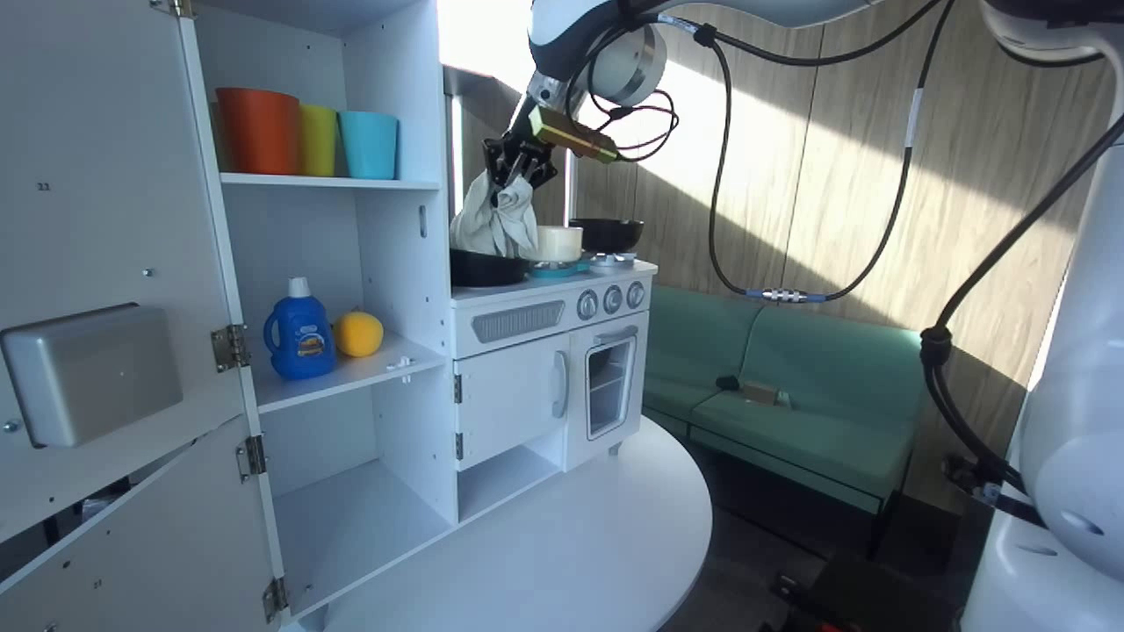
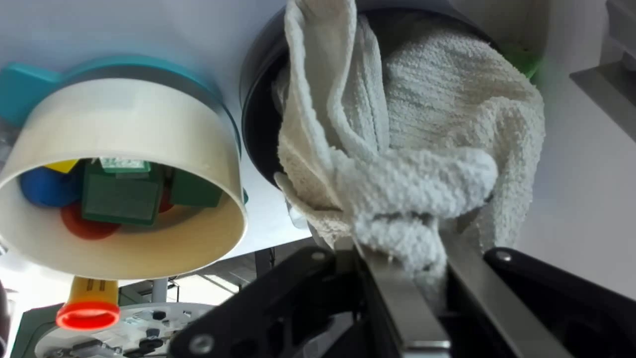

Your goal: Pick up the white towel from the top of the refrigerator and wipe the black bowl in the sink, put the white towel on top of the refrigerator

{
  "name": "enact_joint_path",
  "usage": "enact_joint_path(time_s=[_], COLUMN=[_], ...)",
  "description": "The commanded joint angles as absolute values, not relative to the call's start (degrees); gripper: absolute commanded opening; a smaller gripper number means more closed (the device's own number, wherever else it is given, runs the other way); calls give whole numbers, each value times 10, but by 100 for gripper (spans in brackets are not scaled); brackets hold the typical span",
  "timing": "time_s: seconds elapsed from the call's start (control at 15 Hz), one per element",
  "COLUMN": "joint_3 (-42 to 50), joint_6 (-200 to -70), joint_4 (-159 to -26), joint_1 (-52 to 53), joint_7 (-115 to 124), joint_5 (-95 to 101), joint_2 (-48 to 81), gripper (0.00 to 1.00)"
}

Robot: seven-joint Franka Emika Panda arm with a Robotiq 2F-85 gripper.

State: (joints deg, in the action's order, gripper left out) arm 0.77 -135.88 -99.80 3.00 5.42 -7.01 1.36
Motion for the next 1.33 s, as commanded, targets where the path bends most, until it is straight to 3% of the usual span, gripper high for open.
enact_joint_path(time_s=[0.0, 0.87, 1.27], joint_3=[-3, -30, -27], joint_6=[-1351, -1270, -1319], joint_4=[-1002, -970, -936], joint_1=[22, 9, 5], joint_7=[-14, -149, -145], joint_5=[-116, -182, -157], joint_2=[29, 119, 151], gripper=[11, 12, 11])
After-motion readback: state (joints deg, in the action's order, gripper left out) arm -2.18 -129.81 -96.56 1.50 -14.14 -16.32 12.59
